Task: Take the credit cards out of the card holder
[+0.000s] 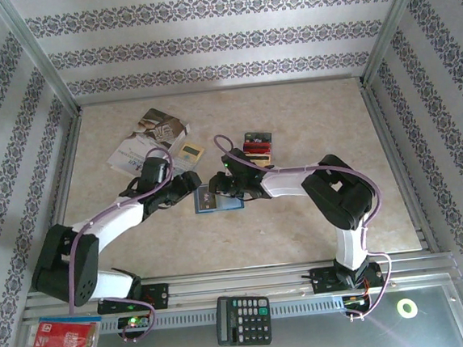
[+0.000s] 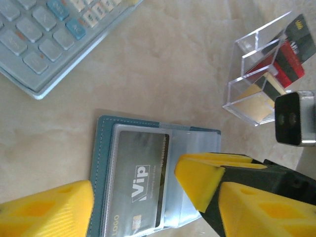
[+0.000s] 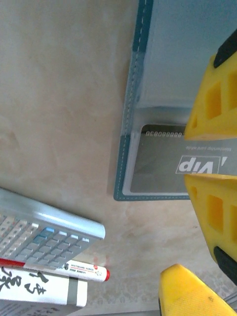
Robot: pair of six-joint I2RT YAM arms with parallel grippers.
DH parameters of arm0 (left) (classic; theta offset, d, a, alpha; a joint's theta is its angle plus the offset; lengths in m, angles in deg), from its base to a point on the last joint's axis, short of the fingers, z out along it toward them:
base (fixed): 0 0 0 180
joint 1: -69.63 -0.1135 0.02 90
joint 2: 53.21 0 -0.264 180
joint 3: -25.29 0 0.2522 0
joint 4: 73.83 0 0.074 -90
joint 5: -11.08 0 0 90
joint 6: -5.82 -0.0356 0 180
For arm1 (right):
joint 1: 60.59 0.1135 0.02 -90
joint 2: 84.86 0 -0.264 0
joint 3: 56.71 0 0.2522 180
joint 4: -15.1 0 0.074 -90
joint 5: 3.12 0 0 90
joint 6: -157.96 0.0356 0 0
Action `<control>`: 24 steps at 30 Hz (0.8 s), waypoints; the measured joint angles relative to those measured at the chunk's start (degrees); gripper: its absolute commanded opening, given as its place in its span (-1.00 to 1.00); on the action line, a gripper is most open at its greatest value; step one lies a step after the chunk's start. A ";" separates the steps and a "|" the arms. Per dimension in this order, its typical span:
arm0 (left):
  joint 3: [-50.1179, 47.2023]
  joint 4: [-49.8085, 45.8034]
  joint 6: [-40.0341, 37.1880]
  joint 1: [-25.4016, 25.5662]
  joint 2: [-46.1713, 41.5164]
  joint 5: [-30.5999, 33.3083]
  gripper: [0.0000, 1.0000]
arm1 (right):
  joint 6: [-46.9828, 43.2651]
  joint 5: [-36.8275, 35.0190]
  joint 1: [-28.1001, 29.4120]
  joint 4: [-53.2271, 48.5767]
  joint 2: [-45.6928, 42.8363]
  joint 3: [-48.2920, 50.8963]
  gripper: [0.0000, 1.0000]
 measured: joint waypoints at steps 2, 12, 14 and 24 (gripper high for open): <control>0.17 0.07 0.04 -0.04 1.44 -0.92 0.00 | -0.02 0.55 -0.57 -0.57 0.00 0.00 -0.50; 1.95 0.33 -0.33 -0.13 5.79 -4.96 -0.38 | -0.11 4.76 -1.95 -2.08 0.66 0.02 -0.59; 2.12 0.42 -0.35 -0.13 6.73 -5.35 -0.40 | -0.37 4.98 -1.95 -2.29 1.07 0.02 -0.64; 2.29 0.39 -0.55 -0.13 9.64 -5.77 -0.63 | -5.77 2.10 -1.90 -7.89 0.31 -0.90 -0.64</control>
